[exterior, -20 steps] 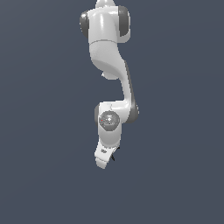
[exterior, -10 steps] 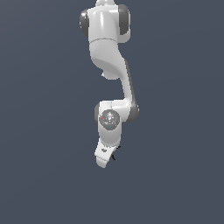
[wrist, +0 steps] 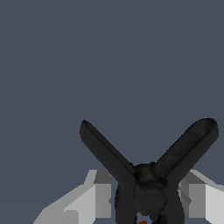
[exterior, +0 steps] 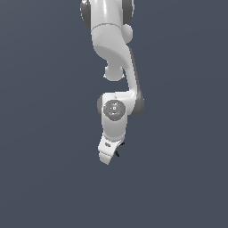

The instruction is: Pick up the object and move it to a goal position.

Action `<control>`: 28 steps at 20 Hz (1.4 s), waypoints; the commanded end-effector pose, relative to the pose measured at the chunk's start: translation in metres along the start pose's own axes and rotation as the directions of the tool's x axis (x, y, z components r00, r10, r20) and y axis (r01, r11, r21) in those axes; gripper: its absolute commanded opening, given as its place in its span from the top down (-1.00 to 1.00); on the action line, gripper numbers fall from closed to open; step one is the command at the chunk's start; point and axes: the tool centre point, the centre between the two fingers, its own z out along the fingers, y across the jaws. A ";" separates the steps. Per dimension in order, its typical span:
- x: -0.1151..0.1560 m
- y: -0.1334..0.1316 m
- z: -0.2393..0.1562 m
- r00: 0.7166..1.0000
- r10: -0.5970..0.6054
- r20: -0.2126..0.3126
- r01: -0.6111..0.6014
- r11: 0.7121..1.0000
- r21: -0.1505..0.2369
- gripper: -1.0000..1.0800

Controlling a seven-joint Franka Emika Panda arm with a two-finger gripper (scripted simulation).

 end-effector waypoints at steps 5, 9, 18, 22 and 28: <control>0.002 -0.024 -0.050 1.000 0.000 0.000 0.000 1.000 -0.002 1.00; 0.003 -0.042 -0.087 1.000 -0.001 0.001 0.001 1.000 -0.002 1.00; 0.006 -0.076 -0.162 1.000 -0.001 0.001 0.001 1.000 -0.002 1.00; 0.008 -0.086 -0.184 1.000 -0.001 0.000 0.001 1.000 -0.001 1.00; 0.009 -0.093 -0.203 1.000 -0.001 -0.001 0.001 1.000 -0.001 1.00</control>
